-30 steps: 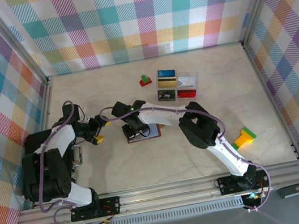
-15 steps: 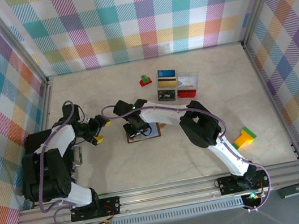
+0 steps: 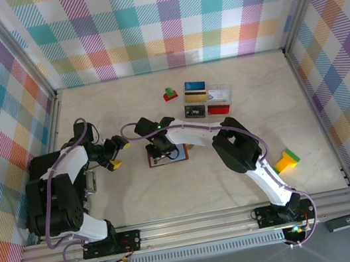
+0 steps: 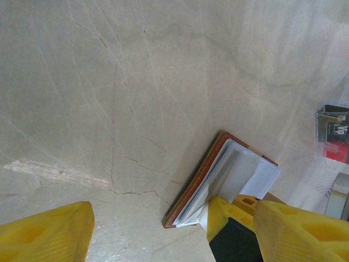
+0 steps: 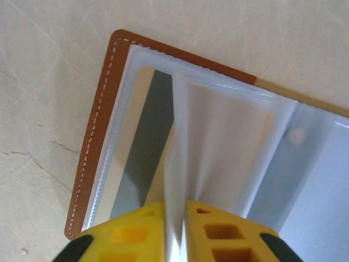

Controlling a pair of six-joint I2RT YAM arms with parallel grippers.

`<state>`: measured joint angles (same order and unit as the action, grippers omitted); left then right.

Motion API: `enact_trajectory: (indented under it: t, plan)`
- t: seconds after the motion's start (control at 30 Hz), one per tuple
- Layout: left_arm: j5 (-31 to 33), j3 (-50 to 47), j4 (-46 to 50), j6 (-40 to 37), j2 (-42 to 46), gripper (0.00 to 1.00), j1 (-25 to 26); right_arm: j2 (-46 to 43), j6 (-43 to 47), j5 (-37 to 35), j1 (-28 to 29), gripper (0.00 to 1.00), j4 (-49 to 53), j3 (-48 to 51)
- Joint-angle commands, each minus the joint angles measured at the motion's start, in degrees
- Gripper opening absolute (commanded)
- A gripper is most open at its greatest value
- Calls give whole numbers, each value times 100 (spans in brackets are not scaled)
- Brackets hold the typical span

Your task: Take the credit cards out of the card holder

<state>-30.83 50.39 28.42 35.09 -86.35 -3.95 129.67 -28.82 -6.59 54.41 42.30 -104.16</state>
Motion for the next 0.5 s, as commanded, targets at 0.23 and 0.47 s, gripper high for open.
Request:
enact_trajectory:
  t: [0.23,0.47]
  plan:
    - [-103,140,165,-174,100,76,-76,-671,-513,-567,-27,12,-312,545]
    - [-110,191,222,-280,92,76,-37,-996,-979,-1145,-119,16,-346,1032]
